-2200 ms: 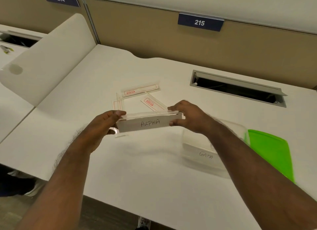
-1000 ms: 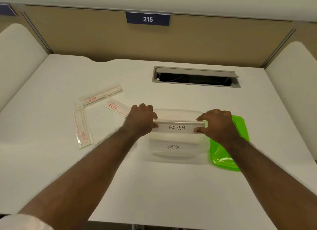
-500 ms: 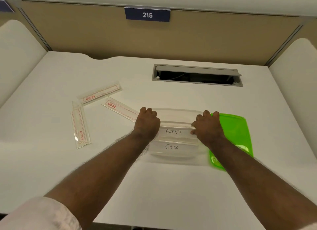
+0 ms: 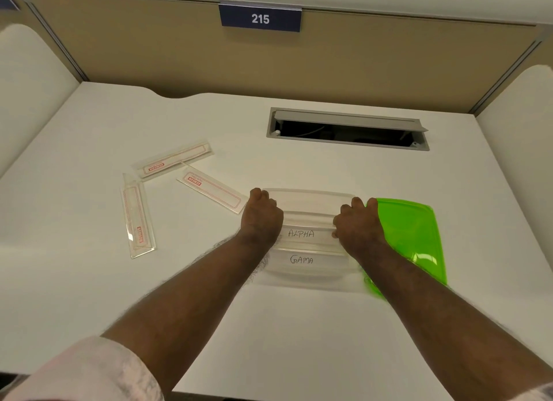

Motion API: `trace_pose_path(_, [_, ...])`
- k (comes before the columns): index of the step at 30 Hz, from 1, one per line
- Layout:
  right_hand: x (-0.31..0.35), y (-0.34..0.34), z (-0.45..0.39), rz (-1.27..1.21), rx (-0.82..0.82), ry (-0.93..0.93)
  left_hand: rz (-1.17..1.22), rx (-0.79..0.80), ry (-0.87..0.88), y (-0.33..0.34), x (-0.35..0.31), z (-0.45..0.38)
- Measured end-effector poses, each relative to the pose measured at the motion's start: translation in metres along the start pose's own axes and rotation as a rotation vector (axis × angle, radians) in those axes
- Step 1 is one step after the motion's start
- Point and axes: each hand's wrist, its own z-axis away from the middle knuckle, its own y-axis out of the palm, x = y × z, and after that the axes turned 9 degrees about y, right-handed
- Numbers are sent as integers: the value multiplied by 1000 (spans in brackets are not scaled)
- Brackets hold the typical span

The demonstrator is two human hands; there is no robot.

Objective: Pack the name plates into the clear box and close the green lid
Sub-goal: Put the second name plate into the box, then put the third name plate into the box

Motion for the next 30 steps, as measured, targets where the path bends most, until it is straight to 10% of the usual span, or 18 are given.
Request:
trace_pose_path(9, [4,7,-3,-30,-18,24,86,-102,12,4,1,1])
trace_pose_path(21, [14,-16,8,-344,-331,185,530,-837,-163,14,24,33])
trace_pose_path(30, [59,-59,-12,-497,-386,96,640,-699,-620,46,82,55])
